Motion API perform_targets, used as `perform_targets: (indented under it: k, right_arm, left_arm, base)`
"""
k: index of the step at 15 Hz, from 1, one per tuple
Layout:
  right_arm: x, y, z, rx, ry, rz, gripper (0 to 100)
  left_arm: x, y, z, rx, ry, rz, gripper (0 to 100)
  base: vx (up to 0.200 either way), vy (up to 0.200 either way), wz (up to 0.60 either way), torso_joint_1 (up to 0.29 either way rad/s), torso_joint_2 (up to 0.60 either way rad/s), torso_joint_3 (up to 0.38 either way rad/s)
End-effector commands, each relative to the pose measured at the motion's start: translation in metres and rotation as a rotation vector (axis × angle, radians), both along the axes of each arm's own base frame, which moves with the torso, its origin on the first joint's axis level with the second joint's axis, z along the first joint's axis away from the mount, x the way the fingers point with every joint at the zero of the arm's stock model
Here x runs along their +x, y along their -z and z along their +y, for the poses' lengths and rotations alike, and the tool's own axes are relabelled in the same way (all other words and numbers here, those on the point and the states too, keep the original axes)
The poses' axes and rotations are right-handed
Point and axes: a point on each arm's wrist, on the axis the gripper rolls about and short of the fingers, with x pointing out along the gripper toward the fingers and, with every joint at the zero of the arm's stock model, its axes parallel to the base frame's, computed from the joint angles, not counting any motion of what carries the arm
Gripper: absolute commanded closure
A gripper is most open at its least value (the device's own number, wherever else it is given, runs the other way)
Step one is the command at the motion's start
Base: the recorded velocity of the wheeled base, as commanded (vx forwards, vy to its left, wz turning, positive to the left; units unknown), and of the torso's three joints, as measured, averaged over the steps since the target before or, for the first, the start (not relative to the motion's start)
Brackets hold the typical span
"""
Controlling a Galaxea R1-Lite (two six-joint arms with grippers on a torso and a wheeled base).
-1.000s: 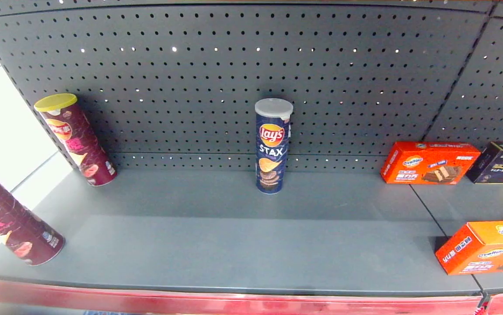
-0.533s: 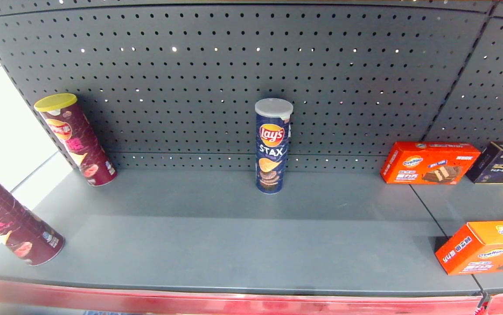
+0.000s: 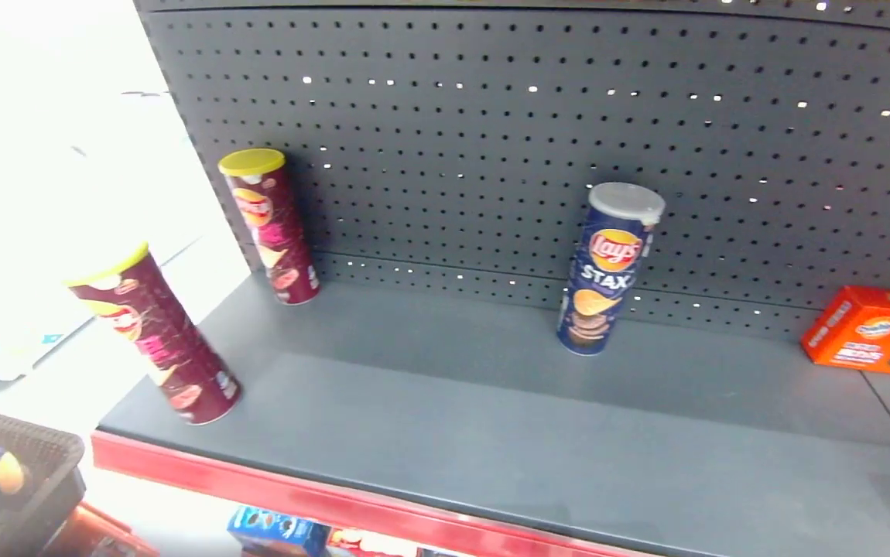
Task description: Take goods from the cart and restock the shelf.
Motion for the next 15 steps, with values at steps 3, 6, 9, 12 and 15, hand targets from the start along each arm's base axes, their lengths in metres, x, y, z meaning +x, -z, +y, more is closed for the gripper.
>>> perform_targets:
  k: [3,6,9,12,15]
  right_arm:
    - [0.0,0.0001,0.0,0.0,-0.001,0.001,0]
    - [0.0,0.0001,0.0,0.0,-0.001,0.001,0]
    - [0.0,0.0001,0.0,0.0,-0.001,0.001,0]
    - [0.0,0.0001,0.0,0.0,-0.001,0.001,0]
    - [0.0,0.0001,0.0,0.0,-0.001,0.001,0]
  left_arm:
    - [0.0,0.0,0.0,0.0,0.0,0.0,0]
    - [0.0,0.0,0.0,0.0,0.0,0.0,0]
    - [0.0,0.0,0.0,0.0,0.0,0.0,0]
    - [0.0,0.0,0.0,0.0,0.0,0.0,0]
    - [0.0,0.0002,0.0,0.002,0.001,0.001,0]
  base:
    - [0.0,0.0,0.6,0.002,0.0,0.002]
    - [0.0,0.0,0.0,0.0,0.0,0.0]
    - [0.0,0.0,0.0,0.0,0.0,0.0]
    - [0.0,0.0,0.0,0.0,0.0,0.0]
    - [0.0,0.0,0.0,0.0,0.0,0.0]
